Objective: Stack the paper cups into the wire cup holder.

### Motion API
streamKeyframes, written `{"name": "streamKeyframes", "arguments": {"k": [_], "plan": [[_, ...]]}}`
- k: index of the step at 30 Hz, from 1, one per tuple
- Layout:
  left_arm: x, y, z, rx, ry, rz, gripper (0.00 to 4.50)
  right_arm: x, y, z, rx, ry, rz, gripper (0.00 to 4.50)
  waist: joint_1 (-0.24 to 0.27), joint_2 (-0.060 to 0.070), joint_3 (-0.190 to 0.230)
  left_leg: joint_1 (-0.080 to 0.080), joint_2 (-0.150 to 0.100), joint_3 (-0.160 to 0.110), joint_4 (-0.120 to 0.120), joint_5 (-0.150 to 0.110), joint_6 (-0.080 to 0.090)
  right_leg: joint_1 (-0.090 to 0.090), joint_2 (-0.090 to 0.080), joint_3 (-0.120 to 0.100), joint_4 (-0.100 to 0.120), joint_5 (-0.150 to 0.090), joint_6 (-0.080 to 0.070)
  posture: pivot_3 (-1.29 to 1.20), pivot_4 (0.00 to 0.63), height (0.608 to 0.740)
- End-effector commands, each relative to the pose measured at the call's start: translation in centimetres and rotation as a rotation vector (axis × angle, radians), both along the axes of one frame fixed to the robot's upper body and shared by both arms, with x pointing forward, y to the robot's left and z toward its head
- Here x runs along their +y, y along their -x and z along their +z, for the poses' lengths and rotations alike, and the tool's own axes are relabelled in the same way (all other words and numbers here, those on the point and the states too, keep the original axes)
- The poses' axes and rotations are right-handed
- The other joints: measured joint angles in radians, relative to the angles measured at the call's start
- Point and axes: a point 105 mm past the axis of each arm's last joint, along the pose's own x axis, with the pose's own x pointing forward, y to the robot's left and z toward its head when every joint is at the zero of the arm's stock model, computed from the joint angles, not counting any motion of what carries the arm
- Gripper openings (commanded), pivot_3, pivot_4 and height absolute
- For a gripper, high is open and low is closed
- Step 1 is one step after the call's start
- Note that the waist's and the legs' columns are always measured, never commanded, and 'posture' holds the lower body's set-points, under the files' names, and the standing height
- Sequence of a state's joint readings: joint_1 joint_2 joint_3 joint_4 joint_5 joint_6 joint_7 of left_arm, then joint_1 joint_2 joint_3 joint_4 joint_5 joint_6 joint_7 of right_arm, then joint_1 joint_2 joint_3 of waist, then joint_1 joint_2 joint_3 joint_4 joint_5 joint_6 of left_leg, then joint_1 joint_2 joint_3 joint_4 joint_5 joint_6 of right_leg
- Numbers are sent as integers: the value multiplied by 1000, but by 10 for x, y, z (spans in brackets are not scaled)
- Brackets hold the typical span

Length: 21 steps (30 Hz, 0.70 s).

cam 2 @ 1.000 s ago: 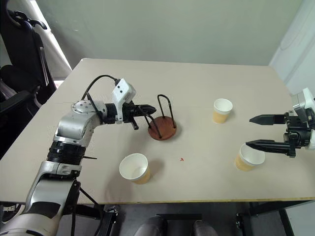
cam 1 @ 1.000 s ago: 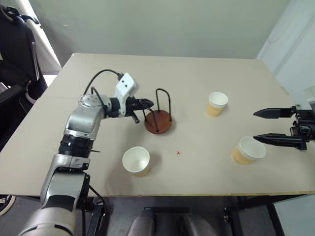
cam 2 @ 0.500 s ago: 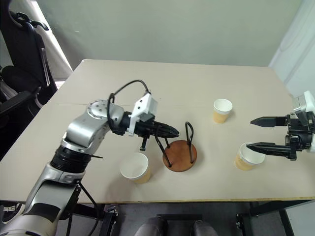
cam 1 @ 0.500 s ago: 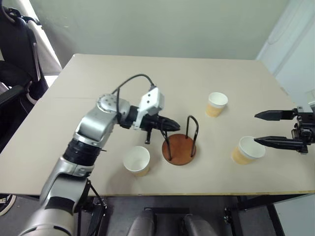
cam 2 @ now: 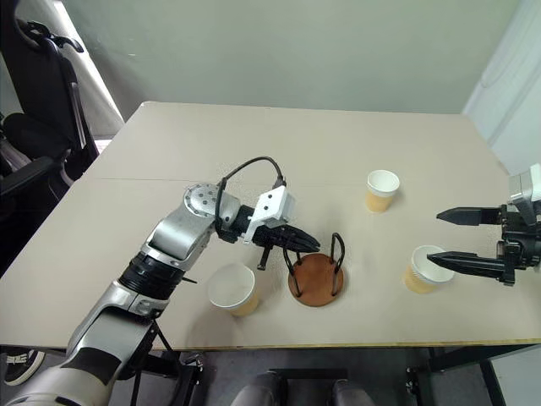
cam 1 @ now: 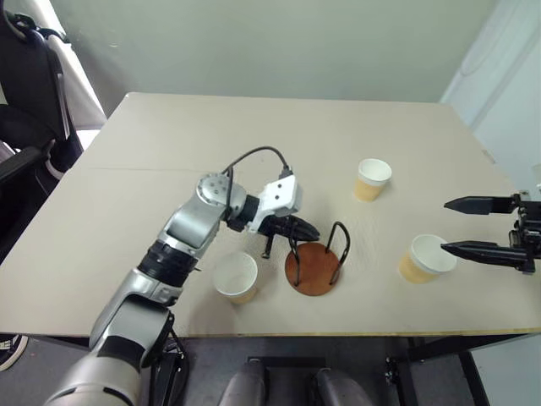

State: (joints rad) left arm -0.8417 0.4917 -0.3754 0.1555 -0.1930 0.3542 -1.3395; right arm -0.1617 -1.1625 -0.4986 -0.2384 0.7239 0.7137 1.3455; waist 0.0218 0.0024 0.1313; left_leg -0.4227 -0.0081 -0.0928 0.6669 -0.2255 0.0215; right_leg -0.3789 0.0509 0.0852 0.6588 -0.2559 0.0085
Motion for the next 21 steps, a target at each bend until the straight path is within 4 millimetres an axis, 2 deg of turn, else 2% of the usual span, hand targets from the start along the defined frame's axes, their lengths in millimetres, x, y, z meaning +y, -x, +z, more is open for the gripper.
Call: {"name": "streamKeyframes", "arguments": {"k": [1,4,13,17,21], "plan": [[0,0,-1,-3,-13,26,303,0,4,13,-50,7,-4,4500,0,0,0,0,0,0,0,0,0,0,0,0,0,0,0,0,150,740],[2,-1,-8,22,-37,47,1180,1,2,13,-52,6,-4,4500,0,0,0,0,0,0,0,0,0,0,0,0,0,0,0,0,150,740],[6,-5,-6,2,-33,72,4465,3,-3,12,-51,5,4,4500,0,0,0,0,0,0,0,0,0,0,0,0,0,0,0,0,150,740],[24,-6,-4,-47,-66,63,4465,5,1,9,-8,14,31,4500,0,0,0,0,0,0,0,0,0,0,0,0,0,0,0,0,150,740],[38,0,7,-59,-54,48,4465,6,3,-8,46,112,30,4500,0,0,0,0,0,0,-1,0,0,-1,0,0,0,0,0,0,150,740]]}}
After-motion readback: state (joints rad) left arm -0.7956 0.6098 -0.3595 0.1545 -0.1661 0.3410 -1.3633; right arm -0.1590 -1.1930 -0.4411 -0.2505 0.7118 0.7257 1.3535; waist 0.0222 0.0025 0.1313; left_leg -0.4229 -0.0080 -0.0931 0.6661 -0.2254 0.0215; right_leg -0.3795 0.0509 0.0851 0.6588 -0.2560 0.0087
